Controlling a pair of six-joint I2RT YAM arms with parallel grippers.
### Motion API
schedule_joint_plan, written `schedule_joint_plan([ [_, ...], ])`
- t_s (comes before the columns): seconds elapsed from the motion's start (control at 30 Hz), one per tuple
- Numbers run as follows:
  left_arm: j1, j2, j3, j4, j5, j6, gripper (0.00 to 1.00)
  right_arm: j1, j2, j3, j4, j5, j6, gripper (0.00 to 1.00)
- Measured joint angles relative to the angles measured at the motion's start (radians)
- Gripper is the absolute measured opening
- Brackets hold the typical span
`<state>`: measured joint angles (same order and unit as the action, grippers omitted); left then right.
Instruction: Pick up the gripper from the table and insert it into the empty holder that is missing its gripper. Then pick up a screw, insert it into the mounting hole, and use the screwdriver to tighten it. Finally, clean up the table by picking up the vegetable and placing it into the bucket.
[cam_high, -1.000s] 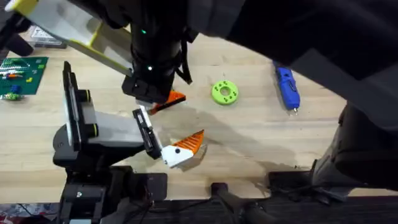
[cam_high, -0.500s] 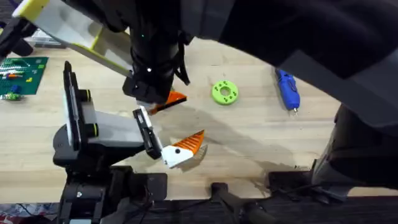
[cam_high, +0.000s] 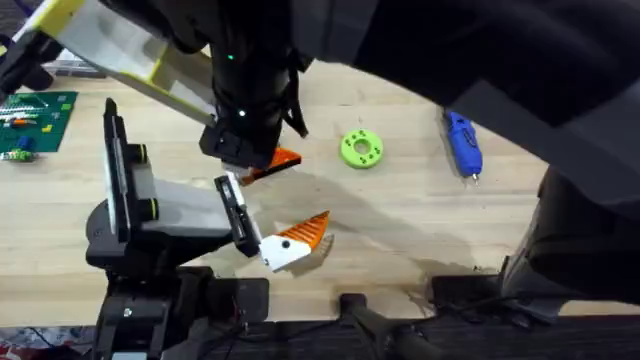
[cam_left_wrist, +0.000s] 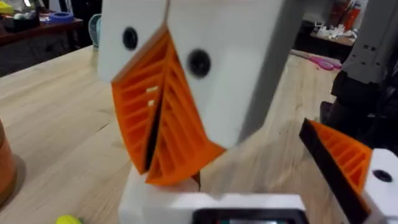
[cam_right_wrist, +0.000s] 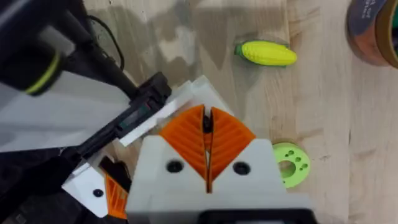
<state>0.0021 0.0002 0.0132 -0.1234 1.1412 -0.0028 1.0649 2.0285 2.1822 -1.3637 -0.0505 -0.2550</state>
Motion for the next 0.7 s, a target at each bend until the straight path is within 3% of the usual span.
schedule_joint_plan([
  [0.7,0.0,0.0,0.0,0.0,0.004,-0.002,0.988,0.001,0.0,0.003,-0.016,-0.003,-0.001,0.013],
])
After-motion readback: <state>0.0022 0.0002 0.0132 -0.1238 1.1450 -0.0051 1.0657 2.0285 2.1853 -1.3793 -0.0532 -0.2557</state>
